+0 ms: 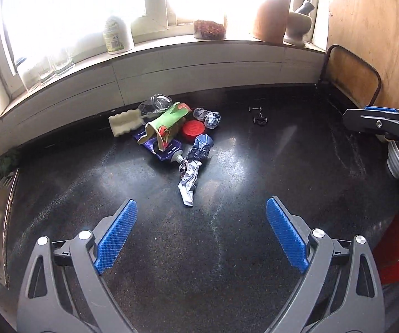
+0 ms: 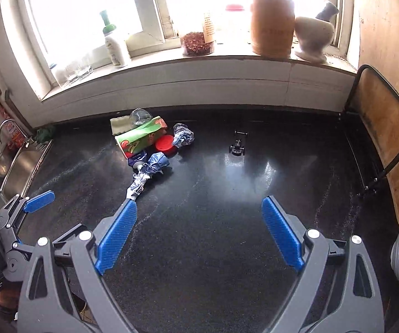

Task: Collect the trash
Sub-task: 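Return both open tools to the trash on the counter, then grasp the crumpled foil with the left tool while the right tool grasps the toy chassis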

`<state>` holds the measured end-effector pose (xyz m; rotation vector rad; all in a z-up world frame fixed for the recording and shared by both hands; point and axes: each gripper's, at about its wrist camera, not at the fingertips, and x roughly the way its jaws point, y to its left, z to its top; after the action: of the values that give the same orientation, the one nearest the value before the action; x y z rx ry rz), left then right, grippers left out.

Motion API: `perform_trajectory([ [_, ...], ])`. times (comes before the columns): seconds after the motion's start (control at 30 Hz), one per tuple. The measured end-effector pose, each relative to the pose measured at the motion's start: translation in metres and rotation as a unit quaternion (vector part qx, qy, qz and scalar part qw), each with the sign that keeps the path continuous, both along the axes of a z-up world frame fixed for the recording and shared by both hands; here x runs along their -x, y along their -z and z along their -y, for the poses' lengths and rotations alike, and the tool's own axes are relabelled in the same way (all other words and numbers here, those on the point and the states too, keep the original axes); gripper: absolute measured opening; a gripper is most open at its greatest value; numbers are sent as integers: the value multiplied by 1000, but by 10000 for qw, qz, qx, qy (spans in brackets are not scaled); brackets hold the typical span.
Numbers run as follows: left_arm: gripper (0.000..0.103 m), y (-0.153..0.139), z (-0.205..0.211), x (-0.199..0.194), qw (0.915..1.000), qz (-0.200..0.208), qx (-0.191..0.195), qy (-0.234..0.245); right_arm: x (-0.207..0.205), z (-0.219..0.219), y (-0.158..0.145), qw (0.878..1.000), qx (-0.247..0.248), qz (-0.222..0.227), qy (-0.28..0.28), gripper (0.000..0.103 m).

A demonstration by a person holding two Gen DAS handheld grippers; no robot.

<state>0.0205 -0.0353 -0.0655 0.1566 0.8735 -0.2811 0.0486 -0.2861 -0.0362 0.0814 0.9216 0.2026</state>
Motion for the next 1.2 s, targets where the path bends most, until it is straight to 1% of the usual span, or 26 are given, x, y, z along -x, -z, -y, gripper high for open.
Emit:
perform_trajectory([
  [0.13, 91, 5, 1, -10, 10000, -79, 14, -24, -6, 3, 3, 10000, 58, -14, 19, 88],
  [0.27, 91, 16, 2, -19, 9998, -170, -47, -61, -19, 6, 9, 9999, 96, -66, 27, 88],
  [0.43, 91, 41, -1, -39, 9993, -318, -113, -157, -43, 9, 27, 9996, 221, -190, 32, 88],
  [0.53, 91, 62, -3, -54, 9988, -436, -83, -225, -62, 11, 48, 9990, 268, -351, 73, 88],
  [0.63, 91, 87, -2, -71, 9980, -551, -109, -286, -85, 12, 75, 9979, 298, -548, 161, 88],
  [0.8, 91, 125, 9, -99, 9971, -716, -205, -178, -124, 13, 126, 9947, 400, -899, 306, 88],
  [0.9, 91, 137, 15, -113, 9964, -808, -214, -117, -144, 12, 148, 9928, 517, -1029, 330, 88],
  [1.0, 91, 145, 19, -127, 9957, -907, -157, -130, -164, 10, 162, 9916, 575, -1098, 362, 88],
  [1.07, 91, 147, 23, -133, 9964, -805, -233, -108, -179, 9, 171, 9907, 622, -1152, 376, 88],
  [1.2, 91, 147, 31, -148, 9972, -711, -209, -55, -207, 7, 185, 9892, 699, -1219, 419, 90],
])
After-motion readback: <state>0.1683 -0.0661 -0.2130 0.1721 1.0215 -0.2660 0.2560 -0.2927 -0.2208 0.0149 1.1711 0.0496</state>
